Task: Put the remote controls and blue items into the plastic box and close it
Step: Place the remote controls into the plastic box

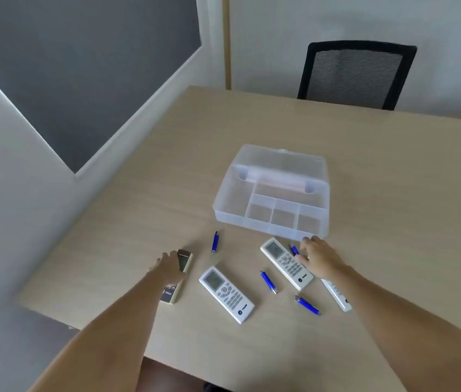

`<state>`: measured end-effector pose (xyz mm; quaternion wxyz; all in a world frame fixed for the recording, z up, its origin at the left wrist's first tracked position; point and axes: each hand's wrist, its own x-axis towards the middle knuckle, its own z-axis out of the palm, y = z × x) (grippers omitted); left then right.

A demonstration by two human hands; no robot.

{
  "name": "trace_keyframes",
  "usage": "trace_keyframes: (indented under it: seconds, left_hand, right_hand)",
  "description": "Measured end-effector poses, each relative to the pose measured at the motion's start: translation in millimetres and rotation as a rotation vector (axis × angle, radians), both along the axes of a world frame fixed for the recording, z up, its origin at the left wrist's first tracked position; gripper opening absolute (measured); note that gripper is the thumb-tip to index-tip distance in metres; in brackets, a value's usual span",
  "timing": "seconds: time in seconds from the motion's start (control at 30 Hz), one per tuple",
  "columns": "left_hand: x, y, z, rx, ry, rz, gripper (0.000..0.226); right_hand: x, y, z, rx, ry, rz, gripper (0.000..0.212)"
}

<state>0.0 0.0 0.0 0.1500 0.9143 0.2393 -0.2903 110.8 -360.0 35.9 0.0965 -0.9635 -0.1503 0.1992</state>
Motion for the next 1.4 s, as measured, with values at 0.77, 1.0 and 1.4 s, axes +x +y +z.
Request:
trace_keyframes:
  seconds: [0.77, 1.0, 1.4]
  left_hand:
    - [232.4, -62.8, 31.4, -0.738, -0.528, 0.304, 0.082]
    - [258.1, -77.9, -16.0, -0.637, -0.361, 0.146, 0.068]
    - [256.1, -91.4, -43.7, -0.261, -0.334, -0.035, 0.056]
  right_hand:
    - [37.9, 9.2, 34.4, 0.532, 0.375, -0.204, 0.043]
    - [155.8, 9.0, 42.8, 0.459, 0.208, -0.157, 0.075]
    - [230.8, 52.9, -25.1, 0.089, 0.382, -0.019, 0.068]
